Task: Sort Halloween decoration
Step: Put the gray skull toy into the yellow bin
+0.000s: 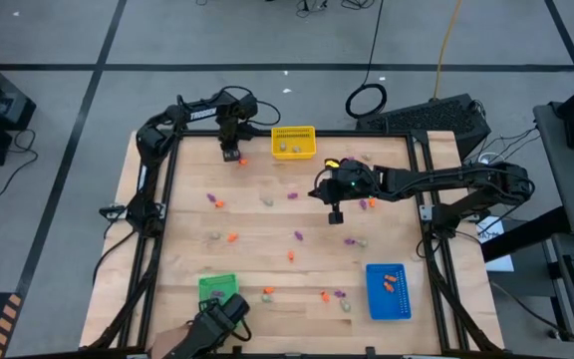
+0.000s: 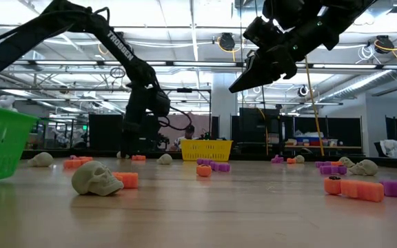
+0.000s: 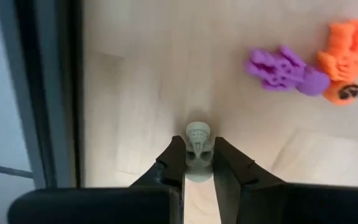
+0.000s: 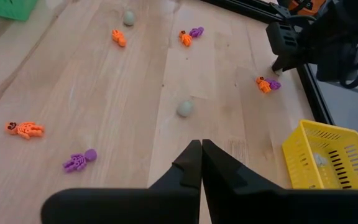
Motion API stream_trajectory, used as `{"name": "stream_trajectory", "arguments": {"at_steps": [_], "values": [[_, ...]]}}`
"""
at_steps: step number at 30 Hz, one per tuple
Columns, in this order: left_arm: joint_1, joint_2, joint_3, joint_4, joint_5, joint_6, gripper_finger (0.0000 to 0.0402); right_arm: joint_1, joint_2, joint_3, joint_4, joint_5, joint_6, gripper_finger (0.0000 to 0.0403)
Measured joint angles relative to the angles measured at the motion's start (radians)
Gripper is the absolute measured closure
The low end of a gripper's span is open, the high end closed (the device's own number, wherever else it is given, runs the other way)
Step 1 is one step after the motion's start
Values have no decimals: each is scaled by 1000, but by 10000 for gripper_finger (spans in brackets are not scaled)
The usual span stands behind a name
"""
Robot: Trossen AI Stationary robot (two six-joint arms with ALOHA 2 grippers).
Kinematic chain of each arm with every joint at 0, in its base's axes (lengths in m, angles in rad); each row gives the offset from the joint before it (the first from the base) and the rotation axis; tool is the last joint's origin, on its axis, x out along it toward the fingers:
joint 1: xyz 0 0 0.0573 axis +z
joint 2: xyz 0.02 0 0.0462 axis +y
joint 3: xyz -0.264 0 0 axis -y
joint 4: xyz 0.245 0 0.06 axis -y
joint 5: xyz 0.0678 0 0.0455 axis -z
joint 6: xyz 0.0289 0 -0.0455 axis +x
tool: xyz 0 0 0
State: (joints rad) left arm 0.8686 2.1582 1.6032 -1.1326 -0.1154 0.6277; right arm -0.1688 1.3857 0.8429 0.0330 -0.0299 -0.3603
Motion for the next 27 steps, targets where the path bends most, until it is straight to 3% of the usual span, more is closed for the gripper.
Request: {"name": "stream_trajectory", "arguments": {"at_steps": [15,27], "values": [[-52,0,5,-81,-51,-1,358,0,0,0,0,2,-3,403],[-59,-72,130,-164,-37,-22,358,0,0,0,0,2,-3,403]]}}
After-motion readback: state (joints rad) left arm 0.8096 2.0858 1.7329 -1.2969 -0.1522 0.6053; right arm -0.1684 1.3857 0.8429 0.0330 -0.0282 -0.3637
